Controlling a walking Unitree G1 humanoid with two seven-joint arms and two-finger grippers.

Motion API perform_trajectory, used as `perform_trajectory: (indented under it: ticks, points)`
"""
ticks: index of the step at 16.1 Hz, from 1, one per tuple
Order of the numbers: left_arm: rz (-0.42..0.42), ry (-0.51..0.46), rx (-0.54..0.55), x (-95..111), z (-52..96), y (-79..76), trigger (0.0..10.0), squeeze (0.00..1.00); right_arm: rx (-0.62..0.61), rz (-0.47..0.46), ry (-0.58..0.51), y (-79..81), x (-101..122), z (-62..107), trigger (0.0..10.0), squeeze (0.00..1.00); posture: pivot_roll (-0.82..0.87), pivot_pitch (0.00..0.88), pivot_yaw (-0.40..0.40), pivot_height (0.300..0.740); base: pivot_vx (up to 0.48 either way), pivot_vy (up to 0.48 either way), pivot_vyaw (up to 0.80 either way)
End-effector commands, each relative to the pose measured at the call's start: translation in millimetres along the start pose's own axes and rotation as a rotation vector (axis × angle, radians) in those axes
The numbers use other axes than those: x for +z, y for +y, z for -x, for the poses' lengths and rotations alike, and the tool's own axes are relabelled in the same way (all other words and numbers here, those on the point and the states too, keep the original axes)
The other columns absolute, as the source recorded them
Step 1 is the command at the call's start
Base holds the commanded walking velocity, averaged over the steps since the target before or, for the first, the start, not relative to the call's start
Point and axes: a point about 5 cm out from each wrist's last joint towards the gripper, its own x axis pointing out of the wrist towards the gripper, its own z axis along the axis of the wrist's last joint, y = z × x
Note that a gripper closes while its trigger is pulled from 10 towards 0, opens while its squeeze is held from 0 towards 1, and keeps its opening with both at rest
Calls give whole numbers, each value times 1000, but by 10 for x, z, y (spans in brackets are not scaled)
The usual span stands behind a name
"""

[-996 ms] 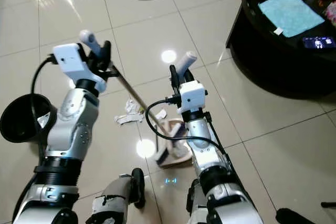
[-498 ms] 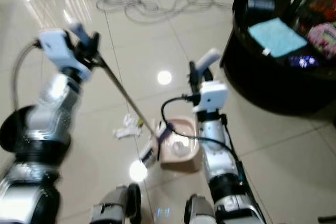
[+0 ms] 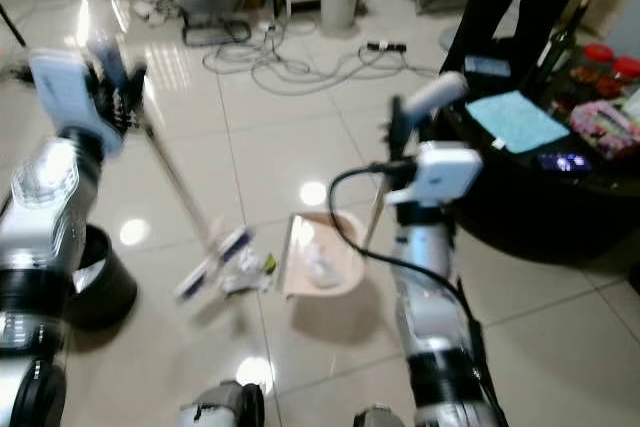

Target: Sweep floor

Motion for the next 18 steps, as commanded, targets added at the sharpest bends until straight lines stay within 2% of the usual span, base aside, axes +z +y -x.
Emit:
perform_trajectory:
  ticks: [1, 4, 8, 11, 14, 18]
  points:
    - [-72, 26, -17, -37, 44, -28, 10000, 0, -58, -43, -23, -70, 182, -73, 10000, 0, 27, 0, 44, 740, 0, 0, 0]
    - [-115, 96, -60, -189, 182, -110, 10000, 0, -84, -36, -19, -138, 344, -131, 10000, 0, 19, 0, 48, 740, 0, 0, 0]
    - [-125, 108, -76, -335, 465, -257, 10000, 0, -59, -108, -25, -87, 637, -274, 10000, 0, 25, 0, 47, 740, 0, 0, 800]
    - [-123, 124, -104, -368, 588, -334, 10000, 0, -55, -117, -14, -78, 728, -318, 10000, 0, 28, 0, 48, 740, 0, 0, 800]
    - [-122, 135, -150, -373, 677, -459, 10000, 0, -59, -130, 2, -99, 815, -359, 10000, 0, 31, 0, 51, 740, 0, 0, 800]
    - [-140, 132, -161, -347, 667, -497, 10000, 0, -73, -138, 5, -153, 890, -389, 10000, 0, 35, 0, 56, 740, 0, 0, 800]
